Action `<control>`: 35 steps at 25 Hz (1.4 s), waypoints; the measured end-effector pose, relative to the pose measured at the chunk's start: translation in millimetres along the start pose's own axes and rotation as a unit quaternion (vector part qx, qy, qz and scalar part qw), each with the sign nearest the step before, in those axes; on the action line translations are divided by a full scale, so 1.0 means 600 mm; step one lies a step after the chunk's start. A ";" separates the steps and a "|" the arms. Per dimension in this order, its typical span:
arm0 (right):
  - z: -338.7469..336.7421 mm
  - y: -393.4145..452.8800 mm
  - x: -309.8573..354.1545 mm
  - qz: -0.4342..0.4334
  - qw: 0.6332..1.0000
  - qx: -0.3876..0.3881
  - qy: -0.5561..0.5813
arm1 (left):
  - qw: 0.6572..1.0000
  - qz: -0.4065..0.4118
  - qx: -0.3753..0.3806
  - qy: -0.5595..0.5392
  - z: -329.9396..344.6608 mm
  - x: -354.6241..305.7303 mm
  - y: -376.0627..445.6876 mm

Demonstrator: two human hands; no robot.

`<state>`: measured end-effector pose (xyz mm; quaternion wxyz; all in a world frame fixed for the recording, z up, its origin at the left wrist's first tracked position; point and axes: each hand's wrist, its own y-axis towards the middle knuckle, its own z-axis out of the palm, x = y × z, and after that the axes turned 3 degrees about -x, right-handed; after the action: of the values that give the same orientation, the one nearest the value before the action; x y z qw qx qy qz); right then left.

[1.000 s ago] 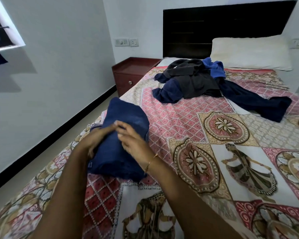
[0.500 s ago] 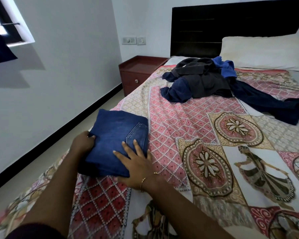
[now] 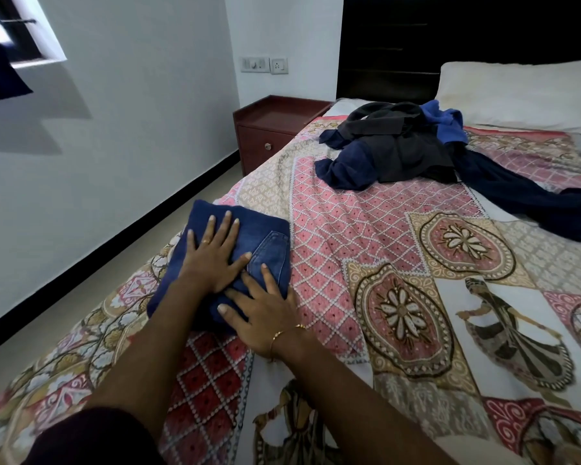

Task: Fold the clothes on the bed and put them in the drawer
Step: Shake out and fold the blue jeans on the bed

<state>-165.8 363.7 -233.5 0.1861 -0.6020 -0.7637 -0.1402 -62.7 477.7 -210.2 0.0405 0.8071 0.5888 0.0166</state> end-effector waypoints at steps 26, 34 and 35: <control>0.015 -0.018 -0.042 -0.010 0.969 -0.133 0.206 | 0.698 -0.292 0.126 -0.642 -0.021 0.089 -0.072; -0.023 -0.053 -0.023 0.236 0.765 -0.247 0.546 | 0.554 -0.313 -0.090 -0.766 -0.078 -0.008 -0.163; -0.024 -0.062 -0.017 0.277 0.727 -0.249 0.577 | 0.534 -0.312 -0.110 -0.778 -0.084 -0.025 -0.185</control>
<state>-198.2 339.8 -225.1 0.4647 -0.6147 -0.2469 -0.5876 -176.4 499.5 -168.9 0.5739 0.2558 0.5332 -0.5665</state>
